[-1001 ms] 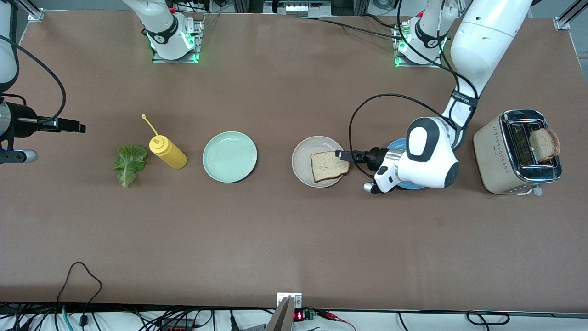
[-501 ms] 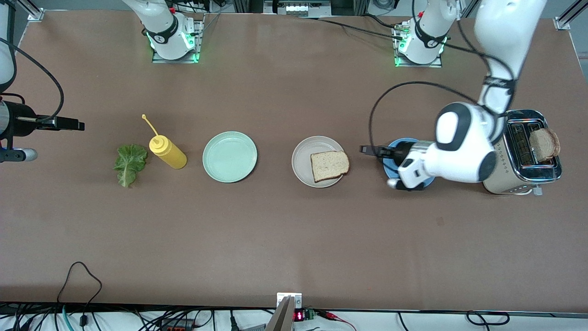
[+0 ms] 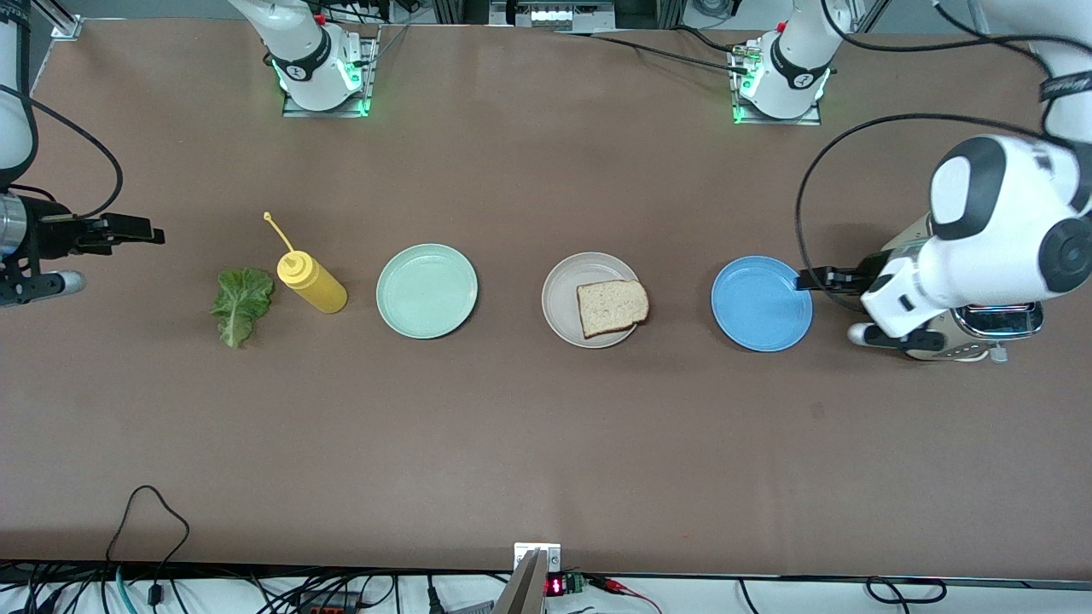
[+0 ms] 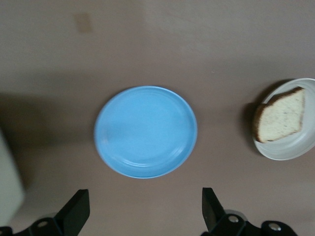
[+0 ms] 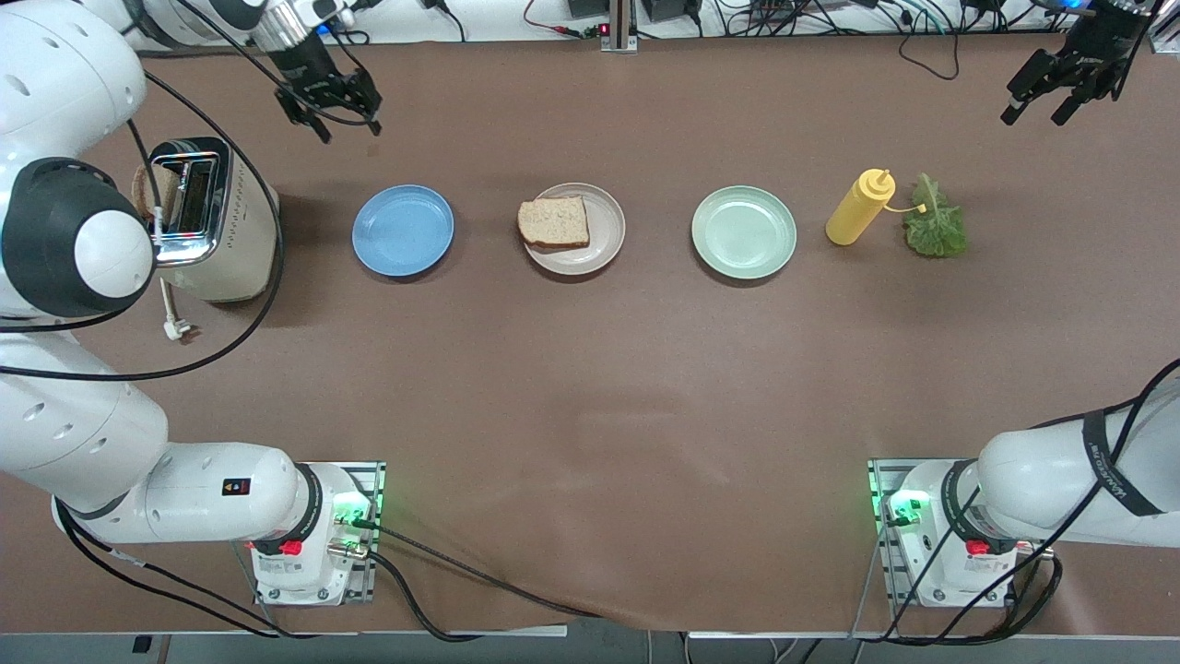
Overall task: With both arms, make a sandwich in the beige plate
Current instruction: 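Withdraw the left gripper back toward the toaster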
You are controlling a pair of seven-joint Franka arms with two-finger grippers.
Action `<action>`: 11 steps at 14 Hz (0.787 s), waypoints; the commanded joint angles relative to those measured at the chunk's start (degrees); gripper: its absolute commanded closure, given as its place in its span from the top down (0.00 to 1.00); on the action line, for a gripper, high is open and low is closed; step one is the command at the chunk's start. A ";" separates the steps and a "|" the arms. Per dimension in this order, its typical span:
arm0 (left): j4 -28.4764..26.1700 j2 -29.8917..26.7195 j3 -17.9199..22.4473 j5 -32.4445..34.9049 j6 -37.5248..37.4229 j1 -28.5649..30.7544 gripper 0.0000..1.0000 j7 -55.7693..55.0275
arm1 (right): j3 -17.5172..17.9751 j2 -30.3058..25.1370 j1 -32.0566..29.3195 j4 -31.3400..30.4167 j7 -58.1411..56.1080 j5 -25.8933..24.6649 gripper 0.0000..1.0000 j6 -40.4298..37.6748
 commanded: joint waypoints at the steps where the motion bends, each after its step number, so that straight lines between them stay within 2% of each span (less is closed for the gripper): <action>1: 3.46 -2.26 2.35 6.57 -2.37 -0.36 1.00 -0.30 | 1.50 -4.59 -2.62 -8.27 -9.39 2.23 1.00 5.08; 3: 7.50 -3.40 4.12 7.38 -3.43 -0.36 1.00 0.15 | 1.50 -5.12 -3.94 -11.36 -15.29 2.58 1.00 6.59; 7: 12.87 -5.15 4.21 7.46 -6.07 -0.27 1.00 -0.38 | 1.50 -5.74 -5.52 -16.64 -28.20 3.46 1.00 10.98; 9: 15.06 -6.30 4.21 7.55 -6.33 -0.27 1.00 -0.29 | 1.50 -5.13 -6.83 -19.18 -35.06 7.14 1.00 12.30; 11: 15.95 -7.09 4.12 7.47 -11.05 -0.10 1.00 -0.38 | 1.50 -4.52 -7.80 -21.73 -44.53 9.34 1.00 15.72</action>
